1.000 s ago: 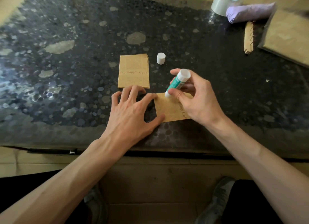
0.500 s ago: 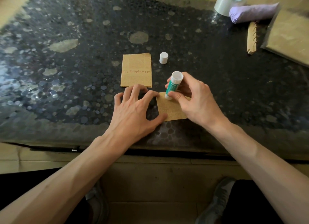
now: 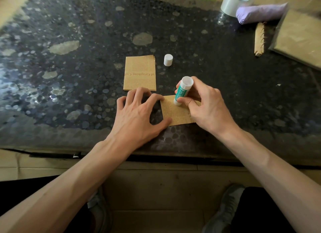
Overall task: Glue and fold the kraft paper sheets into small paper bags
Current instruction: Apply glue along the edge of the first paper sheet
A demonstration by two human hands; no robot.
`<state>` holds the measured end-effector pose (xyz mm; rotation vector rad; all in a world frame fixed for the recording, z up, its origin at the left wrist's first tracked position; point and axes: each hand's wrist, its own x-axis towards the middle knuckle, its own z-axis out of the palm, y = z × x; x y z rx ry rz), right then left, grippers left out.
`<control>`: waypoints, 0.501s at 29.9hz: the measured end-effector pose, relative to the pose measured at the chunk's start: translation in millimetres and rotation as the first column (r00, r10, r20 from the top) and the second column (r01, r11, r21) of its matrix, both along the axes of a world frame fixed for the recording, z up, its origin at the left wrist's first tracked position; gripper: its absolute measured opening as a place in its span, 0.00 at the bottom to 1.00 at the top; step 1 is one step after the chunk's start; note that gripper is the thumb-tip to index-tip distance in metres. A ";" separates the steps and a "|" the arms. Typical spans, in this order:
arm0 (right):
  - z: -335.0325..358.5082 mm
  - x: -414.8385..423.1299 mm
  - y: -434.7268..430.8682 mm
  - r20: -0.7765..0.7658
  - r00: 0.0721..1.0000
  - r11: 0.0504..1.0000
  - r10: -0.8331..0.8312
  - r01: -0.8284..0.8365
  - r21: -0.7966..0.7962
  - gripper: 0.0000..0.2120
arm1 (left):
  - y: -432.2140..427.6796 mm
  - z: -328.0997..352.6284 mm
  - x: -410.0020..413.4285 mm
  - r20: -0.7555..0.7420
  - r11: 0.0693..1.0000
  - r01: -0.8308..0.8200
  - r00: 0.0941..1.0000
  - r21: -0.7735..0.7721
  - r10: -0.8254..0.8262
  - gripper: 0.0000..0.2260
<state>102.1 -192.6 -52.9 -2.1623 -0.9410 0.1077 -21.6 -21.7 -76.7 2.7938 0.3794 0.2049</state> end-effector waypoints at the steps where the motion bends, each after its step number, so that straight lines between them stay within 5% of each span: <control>1: -0.7 -0.3 -1.2 0.005 1.000 1.000 -0.002 0.002 0.004 0.12 | 0.2 -0.1 -0.2 0.000 1.000 0.001 1.000 0.000 -0.001 0.29; 15: -0.8 9.2 -25.7 0.066 0.988 0.990 -0.138 0.139 -0.018 0.13 | 2.3 -0.8 -0.6 -0.003 1.000 0.012 1.000 -0.026 -0.012 0.30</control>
